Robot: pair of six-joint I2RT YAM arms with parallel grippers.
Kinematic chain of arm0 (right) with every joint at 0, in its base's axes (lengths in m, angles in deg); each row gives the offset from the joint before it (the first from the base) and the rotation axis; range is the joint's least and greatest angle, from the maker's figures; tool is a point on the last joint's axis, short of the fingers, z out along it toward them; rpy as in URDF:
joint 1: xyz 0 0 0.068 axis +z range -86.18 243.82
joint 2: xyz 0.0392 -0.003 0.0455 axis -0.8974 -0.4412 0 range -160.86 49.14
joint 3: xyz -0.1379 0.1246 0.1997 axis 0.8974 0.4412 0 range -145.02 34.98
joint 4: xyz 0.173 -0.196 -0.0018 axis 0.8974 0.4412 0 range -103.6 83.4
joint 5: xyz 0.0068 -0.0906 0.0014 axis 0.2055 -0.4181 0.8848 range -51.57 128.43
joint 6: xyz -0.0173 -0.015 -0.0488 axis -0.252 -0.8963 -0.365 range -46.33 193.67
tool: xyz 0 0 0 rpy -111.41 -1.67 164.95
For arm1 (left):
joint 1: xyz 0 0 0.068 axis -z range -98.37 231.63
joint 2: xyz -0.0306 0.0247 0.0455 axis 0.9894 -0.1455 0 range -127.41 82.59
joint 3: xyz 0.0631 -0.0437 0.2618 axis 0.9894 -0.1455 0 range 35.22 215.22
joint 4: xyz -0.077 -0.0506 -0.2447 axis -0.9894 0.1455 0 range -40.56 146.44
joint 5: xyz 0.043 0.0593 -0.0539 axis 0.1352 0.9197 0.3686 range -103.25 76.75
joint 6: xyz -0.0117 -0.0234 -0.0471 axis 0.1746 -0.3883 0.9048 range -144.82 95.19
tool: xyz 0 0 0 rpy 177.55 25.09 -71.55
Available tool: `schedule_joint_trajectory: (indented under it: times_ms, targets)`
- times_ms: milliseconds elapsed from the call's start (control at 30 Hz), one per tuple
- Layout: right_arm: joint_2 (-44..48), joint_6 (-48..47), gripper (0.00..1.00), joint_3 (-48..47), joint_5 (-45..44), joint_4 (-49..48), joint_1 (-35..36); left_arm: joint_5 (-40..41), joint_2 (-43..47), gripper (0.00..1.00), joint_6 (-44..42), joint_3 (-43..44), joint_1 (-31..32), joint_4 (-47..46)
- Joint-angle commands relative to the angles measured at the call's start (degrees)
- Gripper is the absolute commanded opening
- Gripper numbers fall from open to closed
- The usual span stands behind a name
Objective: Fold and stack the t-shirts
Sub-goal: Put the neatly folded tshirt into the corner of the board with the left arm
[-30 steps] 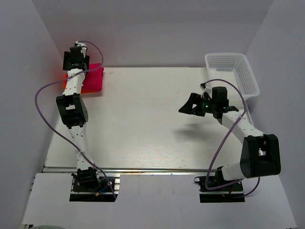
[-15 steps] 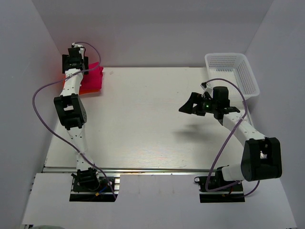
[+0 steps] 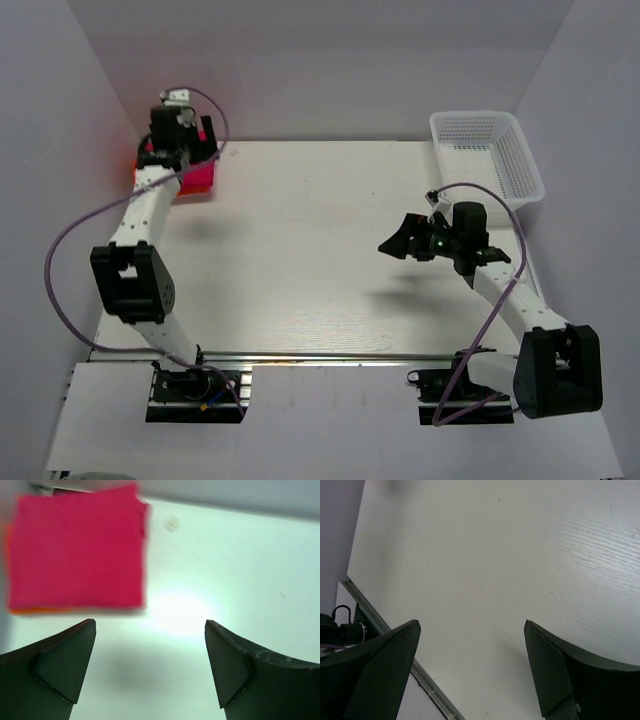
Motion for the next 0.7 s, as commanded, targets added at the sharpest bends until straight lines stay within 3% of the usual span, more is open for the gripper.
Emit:
schedule_joint_trajectory:
  times_ms: [0,267,467,667]
  targets:
    - [4.2,-1.2,0.90,2.7,-0.6,-0.9,0.1,-2.0,9.6,1.00,6.9,-16.2,8.0,-6.6]
    - [11.5,-1.0,0.90,9.0,-7.9,-0.4,0.0,3.9,28.4,1.00,12.3,-46.8,32.9,-18.2]
    - [15.8,1.2,0.90,14.3,-7.8,-5.7,-0.1,7.7,41.7,1.00,14.2,-57.2,40.9,-22.9]
    - [17.9,2.0,0.90,14.9,-9.1,-6.6,-0.1,14.7,46.7,1.00,12.8,-59.2,43.5,-18.8]
